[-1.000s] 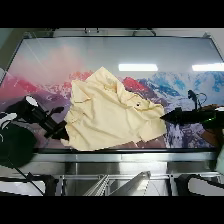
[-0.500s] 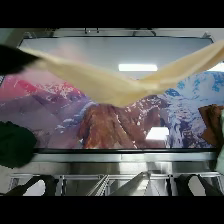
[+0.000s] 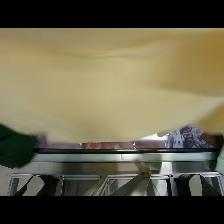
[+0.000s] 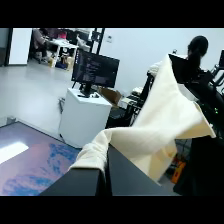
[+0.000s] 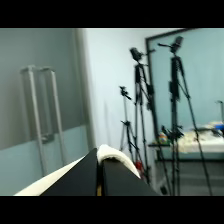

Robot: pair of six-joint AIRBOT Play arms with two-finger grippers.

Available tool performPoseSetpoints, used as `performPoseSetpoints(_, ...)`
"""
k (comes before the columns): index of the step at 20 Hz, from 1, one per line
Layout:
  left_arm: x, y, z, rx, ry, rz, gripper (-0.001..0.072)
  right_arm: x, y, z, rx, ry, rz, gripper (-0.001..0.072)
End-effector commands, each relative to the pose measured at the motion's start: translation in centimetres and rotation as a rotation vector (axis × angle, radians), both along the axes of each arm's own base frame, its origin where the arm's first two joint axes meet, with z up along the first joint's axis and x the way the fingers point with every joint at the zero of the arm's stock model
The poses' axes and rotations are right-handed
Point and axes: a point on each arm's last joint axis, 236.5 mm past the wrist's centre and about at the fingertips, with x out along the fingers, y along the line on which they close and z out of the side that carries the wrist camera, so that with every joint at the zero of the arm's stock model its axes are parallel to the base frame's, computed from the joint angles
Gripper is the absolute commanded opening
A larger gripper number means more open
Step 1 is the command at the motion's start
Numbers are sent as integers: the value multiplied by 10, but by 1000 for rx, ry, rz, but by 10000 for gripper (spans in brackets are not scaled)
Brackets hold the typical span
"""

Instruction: Fold the shirts.

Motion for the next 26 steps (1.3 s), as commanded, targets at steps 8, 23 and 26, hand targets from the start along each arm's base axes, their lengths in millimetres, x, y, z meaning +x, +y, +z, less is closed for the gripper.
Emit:
performPoseSetpoints(8, 205, -30, -318, 448, 851, -39, 23, 226, 24, -331, -85, 903, 250, 16)
performPoseSetpoints(23, 291, 8, -512, 306, 1283, -62, 19, 305, -35, -563, 301, 1228, 342, 16)
performPoseSetpoints(26, 275, 6, -516, 359, 1310, -107, 18, 289, -48, -575, 262, 1279, 349, 16)
